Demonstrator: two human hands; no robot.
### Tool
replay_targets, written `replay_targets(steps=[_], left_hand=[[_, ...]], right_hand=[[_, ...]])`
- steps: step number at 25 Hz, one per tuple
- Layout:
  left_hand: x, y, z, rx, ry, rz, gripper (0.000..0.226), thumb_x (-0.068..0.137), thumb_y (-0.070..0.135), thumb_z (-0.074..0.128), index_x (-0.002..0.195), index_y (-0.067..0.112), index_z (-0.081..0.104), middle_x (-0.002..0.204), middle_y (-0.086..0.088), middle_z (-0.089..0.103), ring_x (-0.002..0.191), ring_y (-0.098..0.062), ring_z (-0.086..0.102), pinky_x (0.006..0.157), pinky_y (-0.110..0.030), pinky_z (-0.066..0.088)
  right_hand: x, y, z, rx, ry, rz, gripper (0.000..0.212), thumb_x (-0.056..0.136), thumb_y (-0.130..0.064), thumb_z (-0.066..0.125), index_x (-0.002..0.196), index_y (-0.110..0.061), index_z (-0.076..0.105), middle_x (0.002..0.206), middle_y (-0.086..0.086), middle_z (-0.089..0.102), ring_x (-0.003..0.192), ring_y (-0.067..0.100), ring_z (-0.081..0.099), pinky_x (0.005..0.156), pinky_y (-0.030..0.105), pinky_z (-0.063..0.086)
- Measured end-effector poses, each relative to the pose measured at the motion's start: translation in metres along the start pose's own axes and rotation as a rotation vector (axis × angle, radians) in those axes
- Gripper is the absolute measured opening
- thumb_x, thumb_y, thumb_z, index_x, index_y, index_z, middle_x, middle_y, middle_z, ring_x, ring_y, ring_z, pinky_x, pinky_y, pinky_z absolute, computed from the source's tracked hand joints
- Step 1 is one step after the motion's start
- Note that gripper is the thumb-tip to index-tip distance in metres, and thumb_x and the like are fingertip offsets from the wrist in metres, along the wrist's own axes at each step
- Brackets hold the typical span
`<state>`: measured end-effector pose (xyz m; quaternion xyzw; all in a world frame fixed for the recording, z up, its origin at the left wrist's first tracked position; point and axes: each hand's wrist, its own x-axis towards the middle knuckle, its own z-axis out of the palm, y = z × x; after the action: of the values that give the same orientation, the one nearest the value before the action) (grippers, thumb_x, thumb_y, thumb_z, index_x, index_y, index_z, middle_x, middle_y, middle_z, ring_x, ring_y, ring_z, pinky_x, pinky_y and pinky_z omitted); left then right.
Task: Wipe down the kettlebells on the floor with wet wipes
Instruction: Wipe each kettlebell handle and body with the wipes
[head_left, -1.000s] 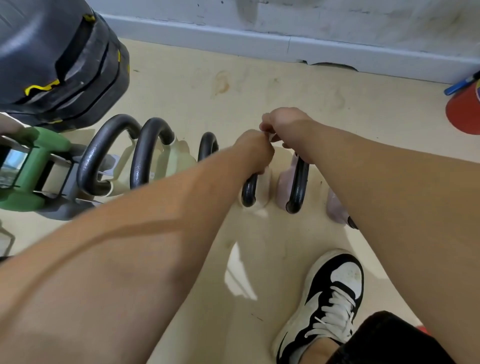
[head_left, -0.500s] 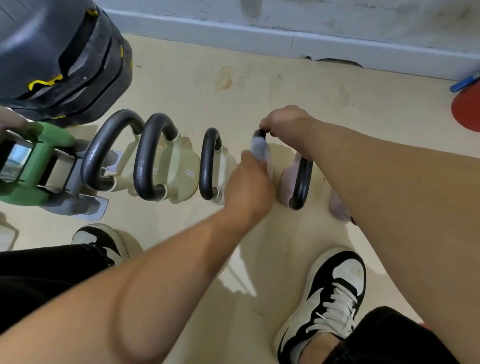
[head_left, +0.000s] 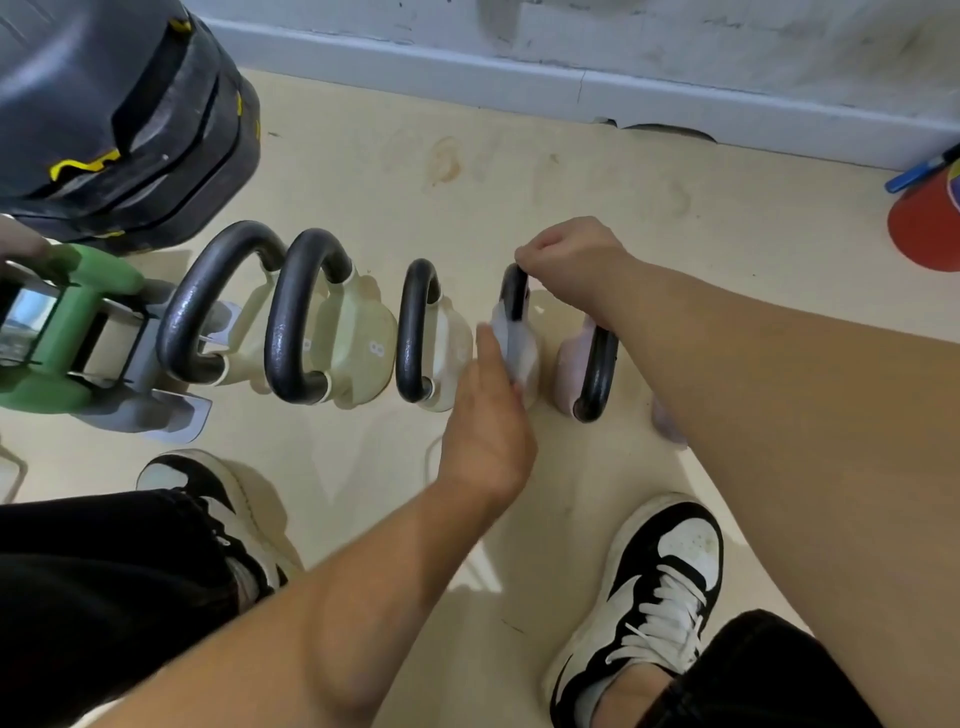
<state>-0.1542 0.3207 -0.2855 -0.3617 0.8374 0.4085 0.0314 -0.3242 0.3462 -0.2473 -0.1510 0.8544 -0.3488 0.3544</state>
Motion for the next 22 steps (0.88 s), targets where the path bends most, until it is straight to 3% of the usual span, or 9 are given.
replay_targets(steps=[2,4,6,8,11,16,18,19,22], left_hand=[[-0.037,-0.018,0.008,-0.034,0.046,0.069,0.057,0.106,0.028,0.038,0.158,0.023,0.016,0.157,0.004,0.039,0.139,-0.022,0.044,0.104,-0.038,0.044],[-0.007,-0.012,0.003,-0.042,0.098,0.102,0.039,0.106,0.031,0.038,0.141,0.014,0.04,0.126,-0.003,0.059,0.115,-0.027,0.06,0.084,-0.034,0.047],[0.03,0.008,-0.006,0.046,0.016,-0.011,0.032,0.107,0.034,0.035,0.118,0.007,0.048,0.1,-0.008,0.059,0.093,-0.032,0.062,0.074,-0.037,0.047],[0.053,0.029,-0.02,-0.015,-0.159,-0.098,0.032,0.108,0.03,0.032,0.098,0.007,0.052,0.093,-0.016,0.062,0.086,-0.032,0.064,0.078,-0.04,0.057],[0.071,0.038,-0.034,-0.043,-0.307,-0.102,0.047,0.105,0.024,0.027,0.081,0.003,0.061,0.088,-0.022,0.073,0.071,-0.022,0.066,0.066,-0.025,0.053],[0.016,-0.003,-0.003,-0.077,-0.005,0.062,0.022,0.105,0.03,0.042,0.117,0.012,0.046,0.089,0.009,0.052,0.079,-0.016,0.055,0.064,-0.029,0.036],[-0.01,-0.027,0.014,-0.127,0.083,0.1,0.031,0.104,0.025,0.047,0.131,0.011,0.043,0.109,0.008,0.052,0.102,-0.014,0.053,0.085,-0.027,0.043],[-0.015,-0.038,0.022,-0.129,0.106,0.082,0.035,0.103,0.025,0.048,0.134,0.011,0.043,0.119,0.003,0.051,0.111,-0.017,0.051,0.097,-0.033,0.045],[-0.013,-0.051,0.03,-0.079,0.048,-0.019,0.051,0.101,0.03,0.051,0.145,0.009,0.036,0.144,-0.009,0.04,0.133,-0.028,0.039,0.114,-0.044,0.036]], right_hand=[[-0.003,0.005,0.006,0.009,0.056,0.017,0.029,0.089,-0.038,0.07,0.086,-0.009,0.076,0.074,0.001,0.065,0.07,0.018,0.057,0.071,0.027,0.049],[-0.002,0.007,0.012,-0.021,0.082,0.037,0.031,0.084,-0.044,0.075,0.088,-0.013,0.078,0.085,0.0,0.072,0.083,0.018,0.065,0.08,0.029,0.053],[0.0,0.005,0.013,-0.057,0.093,0.039,0.031,0.082,-0.046,0.077,0.092,-0.017,0.079,0.095,0.0,0.075,0.096,0.018,0.067,0.086,0.028,0.053],[0.003,0.001,0.009,-0.067,0.09,0.06,0.032,0.082,-0.044,0.078,0.097,-0.015,0.08,0.1,0.001,0.075,0.101,0.019,0.067,0.09,0.029,0.053],[0.006,-0.006,0.008,-0.104,0.076,0.094,0.034,0.081,-0.041,0.078,0.097,-0.011,0.08,0.101,0.004,0.076,0.102,0.021,0.068,0.092,0.032,0.056],[0.011,-0.012,0.011,-0.144,0.111,0.125,0.039,0.076,-0.042,0.082,0.099,-0.011,0.078,0.098,0.005,0.075,0.096,0.023,0.068,0.08,0.028,0.053],[0.011,-0.012,0.012,-0.136,0.12,0.12,0.04,0.077,-0.041,0.082,0.101,-0.011,0.076,0.098,0.004,0.074,0.095,0.023,0.067,0.081,0.028,0.053],[0.011,-0.012,0.013,-0.125,0.126,0.12,0.04,0.078,-0.041,0.082,0.102,-0.01,0.076,0.098,0.004,0.074,0.095,0.022,0.067,0.082,0.029,0.054],[0.01,-0.01,0.013,-0.112,0.147,0.123,0.038,0.079,-0.041,0.081,0.101,-0.01,0.077,0.095,0.003,0.074,0.091,0.022,0.067,0.083,0.029,0.054]])
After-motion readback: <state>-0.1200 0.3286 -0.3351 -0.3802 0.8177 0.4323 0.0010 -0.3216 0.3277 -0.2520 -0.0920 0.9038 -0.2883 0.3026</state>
